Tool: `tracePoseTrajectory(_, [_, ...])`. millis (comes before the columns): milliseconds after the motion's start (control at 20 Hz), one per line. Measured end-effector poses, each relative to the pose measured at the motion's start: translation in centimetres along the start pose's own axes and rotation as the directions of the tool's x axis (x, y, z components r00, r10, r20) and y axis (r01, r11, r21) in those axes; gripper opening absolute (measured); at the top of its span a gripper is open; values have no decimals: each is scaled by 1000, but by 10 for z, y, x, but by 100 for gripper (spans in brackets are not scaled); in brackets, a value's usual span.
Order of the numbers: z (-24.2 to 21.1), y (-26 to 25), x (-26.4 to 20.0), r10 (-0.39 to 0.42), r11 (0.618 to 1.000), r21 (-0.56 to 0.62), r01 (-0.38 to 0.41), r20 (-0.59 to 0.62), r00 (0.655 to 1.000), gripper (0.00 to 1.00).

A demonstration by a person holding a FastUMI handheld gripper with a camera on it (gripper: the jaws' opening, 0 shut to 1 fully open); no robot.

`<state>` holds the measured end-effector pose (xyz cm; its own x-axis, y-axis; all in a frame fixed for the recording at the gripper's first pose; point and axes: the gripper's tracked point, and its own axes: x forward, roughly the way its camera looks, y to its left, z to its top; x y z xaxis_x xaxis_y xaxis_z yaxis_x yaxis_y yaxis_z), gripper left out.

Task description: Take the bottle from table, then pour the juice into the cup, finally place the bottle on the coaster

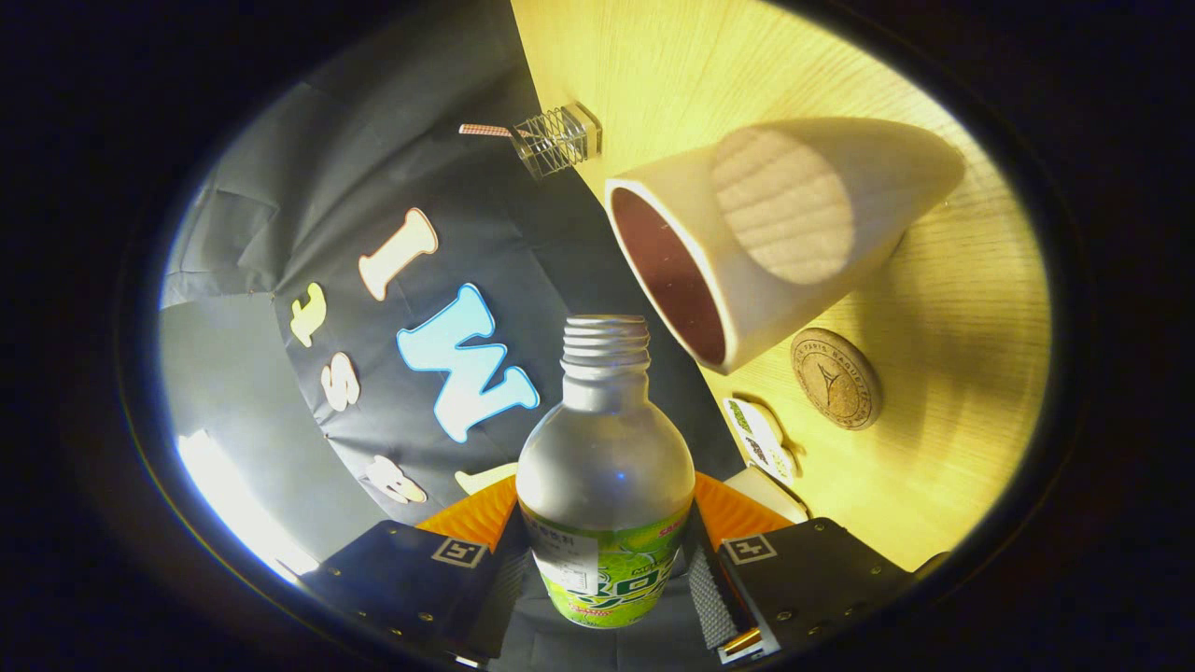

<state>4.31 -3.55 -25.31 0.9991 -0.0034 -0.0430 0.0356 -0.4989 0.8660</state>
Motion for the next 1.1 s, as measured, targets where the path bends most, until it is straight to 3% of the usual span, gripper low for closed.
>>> tracePoseTrajectory(500, [-11,14,-7,44,990,-132,-47,-22,999,77])
tracePoseTrajectory(1100, [-17,8,-5,34,933,-359,-41,-26,999,76])
